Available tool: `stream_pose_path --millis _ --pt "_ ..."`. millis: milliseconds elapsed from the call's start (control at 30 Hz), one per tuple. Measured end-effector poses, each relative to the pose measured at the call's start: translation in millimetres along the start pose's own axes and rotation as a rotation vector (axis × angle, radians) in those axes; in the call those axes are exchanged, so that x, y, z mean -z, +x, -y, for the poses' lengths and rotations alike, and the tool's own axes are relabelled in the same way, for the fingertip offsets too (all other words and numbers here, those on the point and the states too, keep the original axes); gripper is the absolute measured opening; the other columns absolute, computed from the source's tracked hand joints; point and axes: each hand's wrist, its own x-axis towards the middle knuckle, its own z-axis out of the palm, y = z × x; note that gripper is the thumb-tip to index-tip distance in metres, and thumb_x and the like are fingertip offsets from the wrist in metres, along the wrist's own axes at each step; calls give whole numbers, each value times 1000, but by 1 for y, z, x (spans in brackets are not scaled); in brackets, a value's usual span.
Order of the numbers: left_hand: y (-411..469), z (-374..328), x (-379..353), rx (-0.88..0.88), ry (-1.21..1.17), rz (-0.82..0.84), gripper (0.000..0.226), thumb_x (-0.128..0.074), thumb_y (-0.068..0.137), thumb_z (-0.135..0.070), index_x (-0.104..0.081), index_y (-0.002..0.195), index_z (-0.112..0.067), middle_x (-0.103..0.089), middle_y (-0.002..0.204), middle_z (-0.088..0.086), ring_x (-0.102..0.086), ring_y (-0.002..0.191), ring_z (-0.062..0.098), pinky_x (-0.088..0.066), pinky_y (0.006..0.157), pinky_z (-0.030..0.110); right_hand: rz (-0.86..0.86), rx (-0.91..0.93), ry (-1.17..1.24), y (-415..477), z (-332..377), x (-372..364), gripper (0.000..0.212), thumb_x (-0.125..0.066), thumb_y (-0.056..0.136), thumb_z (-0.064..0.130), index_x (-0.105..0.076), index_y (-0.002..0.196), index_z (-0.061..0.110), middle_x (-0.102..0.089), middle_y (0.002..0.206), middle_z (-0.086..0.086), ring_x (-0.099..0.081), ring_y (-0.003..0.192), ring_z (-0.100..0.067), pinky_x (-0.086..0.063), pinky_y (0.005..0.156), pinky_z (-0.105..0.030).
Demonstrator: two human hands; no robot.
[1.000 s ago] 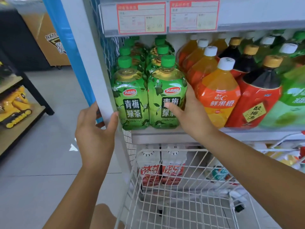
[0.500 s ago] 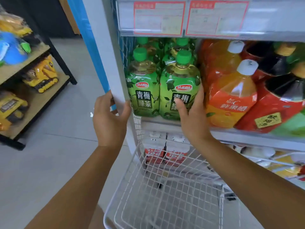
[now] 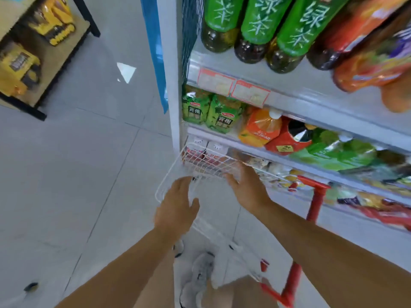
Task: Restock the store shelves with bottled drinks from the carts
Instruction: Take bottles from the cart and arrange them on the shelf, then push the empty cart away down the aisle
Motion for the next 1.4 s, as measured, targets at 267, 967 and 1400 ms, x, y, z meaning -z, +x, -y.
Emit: stream_pose_path --millis 267,967,1400 --pt "-122 -48 -46 57 93 122 58 -49 99 -32 -26 152 -22 -34 154 -2 -33 140 20 -28 112 32 151 42 -179 -111 -56 53 50 -48 96 43 -45 139 18 -51 137 -9 -49 123 -26 -41 102 -40" --pt "-168 -155 -197 328 -102 85 54 -48 99 -42 -32 148 -26 -40 149 -4 -41 136 18 -38 108 37 366 352 -616 -91 -174 130 49 -52 94 41 -50 135 17 -55 129 -9 -46 121 -26 -40 101 -39" --pt "-139 -200 -313 749 -14 -168 50 -36 97 -58 -48 134 -27 -57 130 -3 -50 124 23 -29 112 39 560 998 -1294 5 -233 141 67 -22 94 64 -39 141 19 -40 149 -12 -26 143 -32 -10 118 -51"
